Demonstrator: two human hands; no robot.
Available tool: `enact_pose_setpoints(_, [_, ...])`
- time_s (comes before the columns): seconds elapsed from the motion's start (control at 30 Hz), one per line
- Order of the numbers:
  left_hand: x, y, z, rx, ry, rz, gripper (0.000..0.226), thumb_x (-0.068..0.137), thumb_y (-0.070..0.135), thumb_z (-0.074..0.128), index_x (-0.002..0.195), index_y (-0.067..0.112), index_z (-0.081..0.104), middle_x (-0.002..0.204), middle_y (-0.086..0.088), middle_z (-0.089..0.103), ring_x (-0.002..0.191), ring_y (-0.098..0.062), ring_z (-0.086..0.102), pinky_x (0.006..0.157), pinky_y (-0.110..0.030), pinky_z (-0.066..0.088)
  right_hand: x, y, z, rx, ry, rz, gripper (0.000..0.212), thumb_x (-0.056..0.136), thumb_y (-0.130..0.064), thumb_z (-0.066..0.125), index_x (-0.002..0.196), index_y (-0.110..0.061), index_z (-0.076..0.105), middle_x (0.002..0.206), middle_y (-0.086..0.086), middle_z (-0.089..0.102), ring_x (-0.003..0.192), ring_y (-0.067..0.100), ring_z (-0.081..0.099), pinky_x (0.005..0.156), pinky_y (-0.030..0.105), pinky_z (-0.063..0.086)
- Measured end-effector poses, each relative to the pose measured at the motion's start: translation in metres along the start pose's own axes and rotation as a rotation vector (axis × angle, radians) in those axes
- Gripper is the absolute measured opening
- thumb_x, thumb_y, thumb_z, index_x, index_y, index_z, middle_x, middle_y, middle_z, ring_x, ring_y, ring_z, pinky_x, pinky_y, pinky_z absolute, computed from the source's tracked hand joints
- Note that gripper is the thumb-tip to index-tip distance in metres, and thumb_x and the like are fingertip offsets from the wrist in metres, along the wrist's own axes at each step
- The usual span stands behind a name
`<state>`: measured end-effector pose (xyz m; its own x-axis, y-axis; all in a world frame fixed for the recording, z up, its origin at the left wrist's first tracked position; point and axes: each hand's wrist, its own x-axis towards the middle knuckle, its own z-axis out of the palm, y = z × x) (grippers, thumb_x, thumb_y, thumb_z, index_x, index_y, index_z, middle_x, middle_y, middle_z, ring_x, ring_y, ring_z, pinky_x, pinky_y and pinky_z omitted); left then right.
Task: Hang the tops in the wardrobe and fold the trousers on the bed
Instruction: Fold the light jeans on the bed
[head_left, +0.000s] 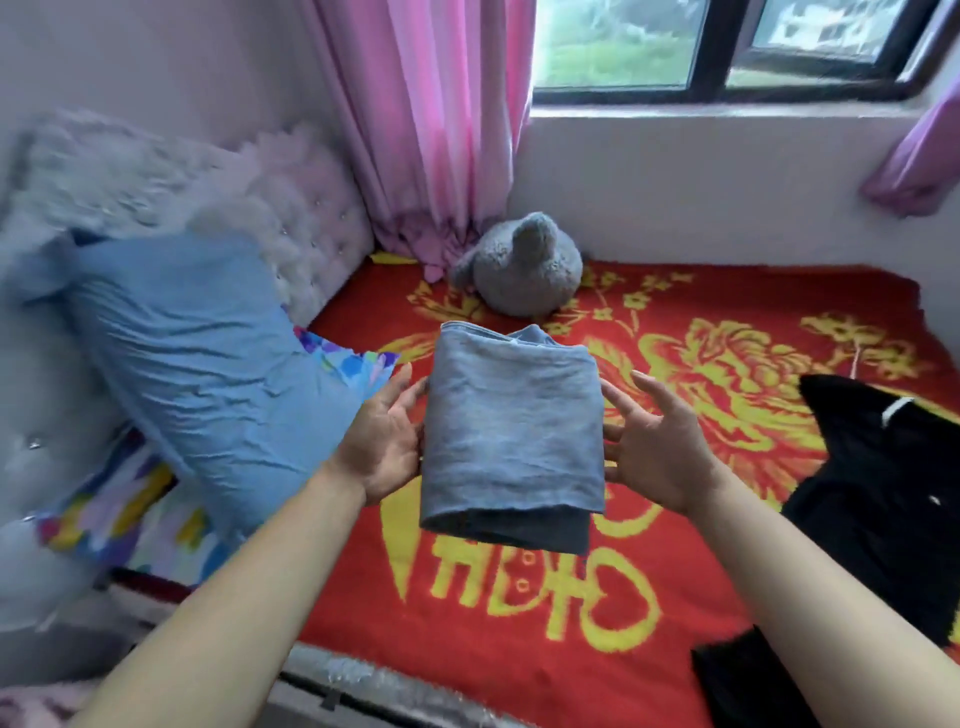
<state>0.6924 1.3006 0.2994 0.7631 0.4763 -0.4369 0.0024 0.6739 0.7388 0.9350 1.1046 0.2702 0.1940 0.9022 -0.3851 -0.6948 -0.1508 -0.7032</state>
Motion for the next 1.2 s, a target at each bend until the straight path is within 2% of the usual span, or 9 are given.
enact_pose_setpoints(0.1, [-0.048,-0.012,0.015,0.056,0.092,0.048,0.045,0.087,0.062,0.049,0.12,0.034,0.062,0.086,-0.008,0.059,0.065,-0.024,0.057,0.064,-0.033,0.047,-0.015,-0.009,0.001,-0.068,-0.119,0.043,0.063,0.08,-0.063,0.054,0.139,-0.041,0.054,0.12,0.015,0.067,0.101,0.034,0.067,0.078,0.046,0.055])
enact_pose_setpoints(0.33, [-0.18,-0.047,0.018,-0.061,0.344,0.246,0.044,0.085,0.062,0.052,0.11,0.029,0.068,0.09,-0.01,0.066,0.073,-0.029,0.06,0.071,-0.04,0.046,-0.028,0.003,0.065,-0.238,-0.388,0.183,0.068,0.073,-0.069,0.056,0.136,-0.045,0.055,0.124,0.014,0.068,0.1,0.031,0.067,0.084,0.047,0.055])
enact_pose_setpoints(0.43, [-0.249,-0.051,0.021,-0.072,0.472,0.379,0.043,0.088,0.062,0.048,0.113,0.033,0.068,0.09,-0.001,0.063,0.067,-0.025,0.054,0.065,-0.034,0.041,-0.04,0.017,0.121,-0.282,-0.505,0.227,0.067,0.075,-0.065,0.056,0.137,-0.039,0.058,0.103,0.01,0.071,0.08,0.024,0.07,0.065,0.036,0.055])
enact_pose_setpoints(0.53, [-0.324,-0.053,0.024,-0.057,0.596,0.456,0.045,0.09,0.064,0.044,0.115,0.032,0.064,0.079,-0.003,0.06,0.056,-0.021,0.056,0.055,-0.028,0.043,-0.06,0.036,0.182,-0.317,-0.599,0.249,0.063,0.082,-0.063,0.053,0.138,-0.035,0.058,0.085,0.006,0.067,0.065,0.021,0.064,0.061,0.033,0.049])
enact_pose_setpoints(0.6, [-0.378,-0.058,0.026,-0.063,0.659,0.506,0.048,0.089,0.065,0.045,0.117,0.03,0.063,0.073,-0.005,0.058,0.053,-0.019,0.055,0.052,-0.027,0.043,-0.078,0.054,0.222,-0.344,-0.661,0.249,0.057,0.086,-0.062,0.047,0.136,-0.037,0.059,0.083,0.004,0.069,0.064,0.02,0.064,0.062,0.034,0.048])
enact_pose_setpoints(0.8, [-0.555,-0.091,0.031,-0.066,0.842,0.673,0.057,0.087,0.069,0.047,0.127,0.032,0.062,0.082,-0.007,0.064,0.064,-0.023,0.061,0.062,-0.032,0.047,-0.169,0.123,0.346,-0.42,-0.875,0.254,0.056,0.088,-0.062,0.046,0.137,-0.039,0.056,0.077,0.003,0.067,0.063,0.019,0.063,0.062,0.034,0.048])
enact_pose_setpoints(0.9, [-0.655,-0.117,0.036,-0.059,0.91,0.753,0.057,0.087,0.072,0.046,0.125,0.035,0.065,0.076,-0.003,0.054,0.059,-0.019,0.05,0.06,-0.031,0.037,-0.234,0.166,0.408,-0.457,-1.011,0.255,0.058,0.079,-0.063,0.053,0.131,-0.038,0.064,0.075,0.003,0.066,0.064,0.02,0.061,0.063,0.033,0.047])
enact_pose_setpoints(1.07, [-0.805,-0.156,0.053,-0.037,1.011,0.841,0.06,0.085,0.073,0.048,0.128,0.033,0.064,0.074,0.0,0.06,0.057,-0.018,0.057,0.053,-0.03,0.047,-0.34,0.231,0.499,-0.525,-1.136,0.211,0.058,0.084,-0.06,0.05,0.136,-0.035,0.048,0.09,0.004,0.073,0.07,0.02,0.069,0.069,0.036,0.05])
enact_pose_setpoints(1.2, [-0.909,-0.179,0.068,-0.03,1.108,0.935,0.063,0.083,0.071,0.053,0.133,0.034,0.06,0.079,0.0,0.066,0.061,-0.018,0.059,0.056,-0.031,0.05,-0.425,0.274,0.565,-0.609,-1.261,0.135,0.069,0.078,-0.056,0.056,0.137,-0.021,0.057,0.105,0.008,0.065,0.089,0.027,0.06,0.082,0.037,0.044])
